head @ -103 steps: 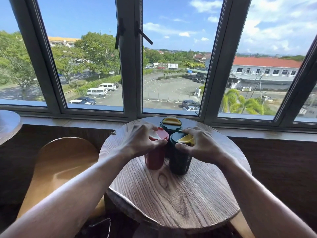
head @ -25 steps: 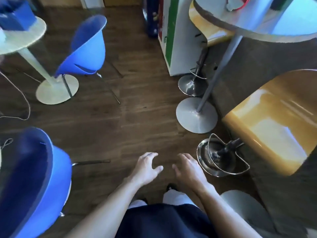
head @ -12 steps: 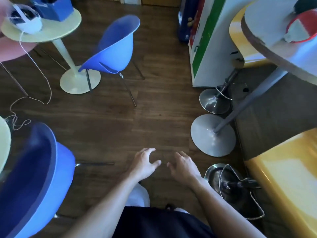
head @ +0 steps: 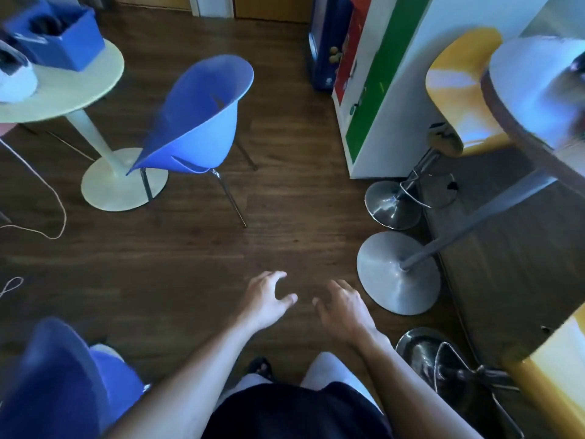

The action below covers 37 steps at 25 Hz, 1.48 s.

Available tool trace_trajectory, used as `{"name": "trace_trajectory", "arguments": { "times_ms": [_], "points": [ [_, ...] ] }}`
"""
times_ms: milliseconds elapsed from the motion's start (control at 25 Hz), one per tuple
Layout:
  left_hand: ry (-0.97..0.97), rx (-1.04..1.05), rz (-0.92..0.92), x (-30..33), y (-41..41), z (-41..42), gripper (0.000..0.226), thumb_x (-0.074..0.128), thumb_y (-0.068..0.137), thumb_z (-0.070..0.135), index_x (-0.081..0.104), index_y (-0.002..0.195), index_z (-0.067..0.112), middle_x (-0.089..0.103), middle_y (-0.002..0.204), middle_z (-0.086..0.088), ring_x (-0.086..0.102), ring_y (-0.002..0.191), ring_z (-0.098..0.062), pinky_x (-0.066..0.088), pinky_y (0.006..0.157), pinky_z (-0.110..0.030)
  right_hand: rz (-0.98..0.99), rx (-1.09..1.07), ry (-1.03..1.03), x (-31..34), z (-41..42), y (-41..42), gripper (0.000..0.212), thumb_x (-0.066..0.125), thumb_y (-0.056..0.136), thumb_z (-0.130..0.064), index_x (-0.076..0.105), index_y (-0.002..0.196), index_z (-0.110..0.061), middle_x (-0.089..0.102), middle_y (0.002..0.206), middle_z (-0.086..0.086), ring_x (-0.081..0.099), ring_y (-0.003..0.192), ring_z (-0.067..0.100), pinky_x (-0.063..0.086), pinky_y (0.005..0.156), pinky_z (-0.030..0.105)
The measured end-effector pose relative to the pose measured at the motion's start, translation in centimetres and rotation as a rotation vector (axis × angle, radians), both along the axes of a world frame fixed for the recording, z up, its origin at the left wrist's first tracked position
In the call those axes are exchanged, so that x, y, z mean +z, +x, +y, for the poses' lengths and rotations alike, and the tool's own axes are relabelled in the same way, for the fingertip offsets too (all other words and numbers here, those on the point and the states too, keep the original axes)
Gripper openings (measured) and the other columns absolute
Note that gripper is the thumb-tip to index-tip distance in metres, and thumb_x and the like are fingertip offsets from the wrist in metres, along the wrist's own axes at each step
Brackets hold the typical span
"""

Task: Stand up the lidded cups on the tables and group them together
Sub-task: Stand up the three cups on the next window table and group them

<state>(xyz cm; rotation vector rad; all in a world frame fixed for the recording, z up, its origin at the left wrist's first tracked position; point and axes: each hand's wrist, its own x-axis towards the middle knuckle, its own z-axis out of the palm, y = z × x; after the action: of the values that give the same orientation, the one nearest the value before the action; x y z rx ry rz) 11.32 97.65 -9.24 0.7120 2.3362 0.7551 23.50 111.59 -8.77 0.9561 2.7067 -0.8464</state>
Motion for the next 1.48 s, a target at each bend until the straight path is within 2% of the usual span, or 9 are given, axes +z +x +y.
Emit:
{"name": "trace_trajectory", "arguments": {
  "times_ms": [200,360,560,840,920,1040,1120,1200,1480],
  "points": [
    [0.023,-0.047,0.009,0.1,-7.0,4.1,0.055,0.067,0.082,0.041,0.053,0.131,0.021,0.053,0.135,0.002,0.045,0.128,-0.019,0.032,0.104,-0.026,0.054,-0.024,-0.021,-0.4,3.6,-7.0,0.047,0.060,0.088,-0.039,0.055,0.128,-0.016,0.055,0.132,0.001,0.057,0.115,0.022,0.049,0.091,0.031],
    [0.034,-0.132,0.084,1.9,-12.9,9.4,0.054,0.067,0.083,0.039,0.053,0.131,0.020,0.053,0.135,0.000,0.045,0.127,-0.019,0.031,0.101,-0.023,0.136,-0.087,0.020,0.5,8.9,-12.7,0.040,0.061,0.086,-0.036,0.059,0.120,-0.014,0.058,0.126,0.003,0.059,0.112,0.025,0.049,0.091,0.034],
    [0.098,-0.237,0.197,5.8,-20.7,19.2,0.052,0.067,0.082,0.040,0.055,0.129,0.021,0.055,0.134,-0.002,0.049,0.125,-0.022,0.035,0.102,-0.027,0.253,-0.129,0.165,4.7,17.1,-19.4,0.046,0.060,0.088,-0.035,0.055,0.129,-0.015,0.055,0.134,0.003,0.053,0.121,0.022,0.041,0.100,0.030],
    [0.368,-0.499,0.297,12.4,-28.2,33.6,0.050,0.072,0.081,0.033,0.059,0.126,0.017,0.063,0.121,-0.008,0.059,0.111,-0.024,0.040,0.092,-0.024,0.336,-0.378,0.404,12.2,26.4,-25.7,0.045,0.057,0.088,-0.036,0.055,0.129,-0.017,0.054,0.134,0.002,0.051,0.122,0.022,0.043,0.101,0.034],
    [0.472,-0.603,0.304,14.7,-29.7,37.0,0.049,0.073,0.081,0.032,0.060,0.125,0.017,0.063,0.120,-0.007,0.060,0.109,-0.022,0.038,0.086,-0.018,0.381,-0.482,0.502,14.4,28.3,-26.7,0.042,0.058,0.087,-0.035,0.056,0.125,-0.018,0.054,0.133,0.001,0.051,0.122,0.021,0.044,0.101,0.035],
    [0.647,-0.745,0.301,18.0,-31.0,41.1,0.045,0.074,0.080,0.028,0.061,0.122,0.016,0.063,0.118,-0.005,0.059,0.107,-0.020,0.032,0.083,-0.010,0.394,-0.663,0.594,17.7,30.1,-26.7,0.040,0.058,0.087,-0.035,0.058,0.123,-0.017,0.055,0.131,0.001,0.051,0.120,0.022,0.044,0.099,0.036],
    [0.718,-0.851,0.285,20.1,-31.2,43.7,0.045,0.073,0.080,0.028,0.061,0.121,0.016,0.063,0.119,-0.005,0.059,0.108,-0.021,0.036,0.087,-0.016,0.358,-0.810,0.643,19.8,30.8,-25.4,0.041,0.058,0.088,-0.034,0.058,0.125,-0.016,0.054,0.131,0.002,0.052,0.120,0.022,0.042,0.099,0.033],
    [0.739,-0.955,0.263,21.5,-30.4,46.1,0.046,0.072,0.080,0.031,0.060,0.123,0.016,0.062,0.122,-0.005,0.057,0.111,-0.023,0.040,0.092,-0.024,0.321,-0.953,0.703,21.4,31.0,-23.0,0.041,0.058,0.089,-0.033,0.057,0.126,-0.016,0.054,0.132,0.003,0.052,0.119,0.023,0.043,0.098,0.034],
    [0.764,-1.241,0.212,24.0,-23.9,50.2,0.053,0.070,0.081,0.035,0.056,0.129,0.017,0.057,0.132,-0.005,0.053,0.118,-0.021,0.038,0.097,-0.026,0.222,-1.216,0.756,23.8,30.7,-14.9,0.049,0.064,0.086,-0.033,0.052,0.130,-0.016,0.052,0.136,0.006,0.055,0.118,0.027,0.050,0.097,0.047]
  ]
}}
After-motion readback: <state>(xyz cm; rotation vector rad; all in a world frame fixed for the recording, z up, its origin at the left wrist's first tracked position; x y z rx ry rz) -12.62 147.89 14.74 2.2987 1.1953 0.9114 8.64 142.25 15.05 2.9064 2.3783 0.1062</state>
